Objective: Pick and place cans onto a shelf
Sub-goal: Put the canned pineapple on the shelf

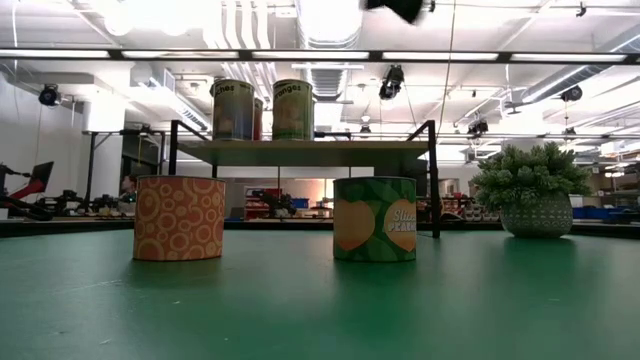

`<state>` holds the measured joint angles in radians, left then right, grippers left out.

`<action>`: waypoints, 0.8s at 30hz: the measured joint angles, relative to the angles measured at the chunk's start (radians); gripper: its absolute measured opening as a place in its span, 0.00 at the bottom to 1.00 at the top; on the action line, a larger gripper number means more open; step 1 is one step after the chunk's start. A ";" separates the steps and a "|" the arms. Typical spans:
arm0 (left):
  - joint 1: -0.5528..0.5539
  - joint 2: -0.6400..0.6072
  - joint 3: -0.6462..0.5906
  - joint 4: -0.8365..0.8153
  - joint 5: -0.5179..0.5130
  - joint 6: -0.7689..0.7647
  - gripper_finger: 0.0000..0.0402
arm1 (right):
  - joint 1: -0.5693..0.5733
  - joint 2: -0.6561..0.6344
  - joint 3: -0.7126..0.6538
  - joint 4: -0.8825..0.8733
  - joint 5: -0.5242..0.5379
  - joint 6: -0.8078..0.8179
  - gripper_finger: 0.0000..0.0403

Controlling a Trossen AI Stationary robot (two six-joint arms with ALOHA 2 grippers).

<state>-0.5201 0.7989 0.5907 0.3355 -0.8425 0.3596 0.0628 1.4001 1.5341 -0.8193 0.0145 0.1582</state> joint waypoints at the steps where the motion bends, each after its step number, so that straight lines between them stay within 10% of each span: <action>1: 0.000 0.002 0.000 0.004 0.000 -0.005 0.00 | 0.031 -0.020 -0.031 -0.056 -0.025 0.067 0.02; 14: 0.000 0.024 0.000 0.056 -0.003 -0.031 0.00 | 0.456 -0.227 -0.375 -0.506 -0.120 1.118 0.03; 24: 0.000 0.024 0.000 0.055 -0.003 -0.055 0.00 | 0.531 -0.225 -0.458 -0.508 -0.119 1.303 0.30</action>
<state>-0.5201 0.8234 0.5907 0.3903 -0.8453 0.3046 0.5934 1.1751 1.0763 -1.3270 -0.1044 1.4615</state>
